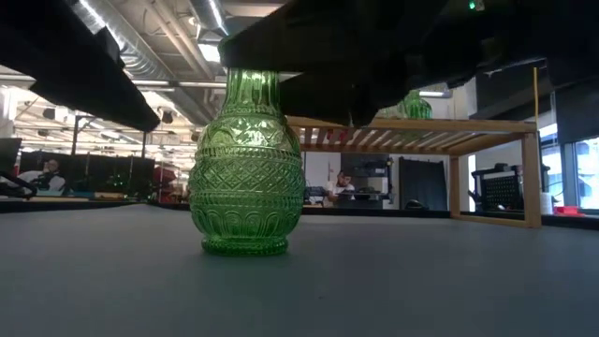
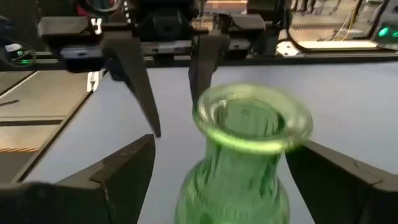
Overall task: Sort vases onto shelf
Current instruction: Put the green vase onto the shelf aligned with the other green transparent vase
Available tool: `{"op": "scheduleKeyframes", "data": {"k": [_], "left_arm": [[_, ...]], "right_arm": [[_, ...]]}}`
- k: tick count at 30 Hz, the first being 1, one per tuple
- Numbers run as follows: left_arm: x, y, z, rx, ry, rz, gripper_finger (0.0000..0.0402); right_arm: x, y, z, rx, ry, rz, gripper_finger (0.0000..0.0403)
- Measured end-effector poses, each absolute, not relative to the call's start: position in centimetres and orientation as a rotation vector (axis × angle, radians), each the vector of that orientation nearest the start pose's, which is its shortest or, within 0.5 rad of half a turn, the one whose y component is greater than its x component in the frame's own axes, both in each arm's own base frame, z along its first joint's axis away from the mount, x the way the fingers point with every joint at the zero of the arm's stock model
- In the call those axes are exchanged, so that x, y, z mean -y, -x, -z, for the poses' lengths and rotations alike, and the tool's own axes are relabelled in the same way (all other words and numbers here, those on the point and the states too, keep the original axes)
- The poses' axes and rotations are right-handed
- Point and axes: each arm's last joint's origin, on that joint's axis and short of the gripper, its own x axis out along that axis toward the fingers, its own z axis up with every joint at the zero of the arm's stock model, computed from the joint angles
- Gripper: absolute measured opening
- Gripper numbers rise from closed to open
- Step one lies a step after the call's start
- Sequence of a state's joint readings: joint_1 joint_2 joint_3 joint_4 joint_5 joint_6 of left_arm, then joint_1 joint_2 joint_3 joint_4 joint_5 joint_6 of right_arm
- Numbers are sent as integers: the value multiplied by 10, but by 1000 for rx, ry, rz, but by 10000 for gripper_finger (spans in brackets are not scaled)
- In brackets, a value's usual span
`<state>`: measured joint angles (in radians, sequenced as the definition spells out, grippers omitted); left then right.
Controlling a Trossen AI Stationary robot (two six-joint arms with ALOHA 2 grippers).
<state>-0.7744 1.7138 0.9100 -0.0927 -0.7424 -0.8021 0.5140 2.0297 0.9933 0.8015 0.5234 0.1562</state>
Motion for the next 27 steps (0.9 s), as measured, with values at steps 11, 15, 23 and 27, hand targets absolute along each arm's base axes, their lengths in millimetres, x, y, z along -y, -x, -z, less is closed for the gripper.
{"op": "scheduleKeyframes", "data": {"k": [11,15,23,27], "left_arm": [[214,-248,-160,-604,162,-221,161],[213,-249,-160,-604,164,-224,161],[212,-250,-160,-624,183,-205,161],[213,-250,-160,-631,193,-194,161]], "right_arm": [[-183,-369,-137,-221,10,51,203],[-183,-369,-138,-218,17,44,120],[-188,-351,-177,-252,112,27,119],[-184,-333,-214,-272,126,29,120]]}}
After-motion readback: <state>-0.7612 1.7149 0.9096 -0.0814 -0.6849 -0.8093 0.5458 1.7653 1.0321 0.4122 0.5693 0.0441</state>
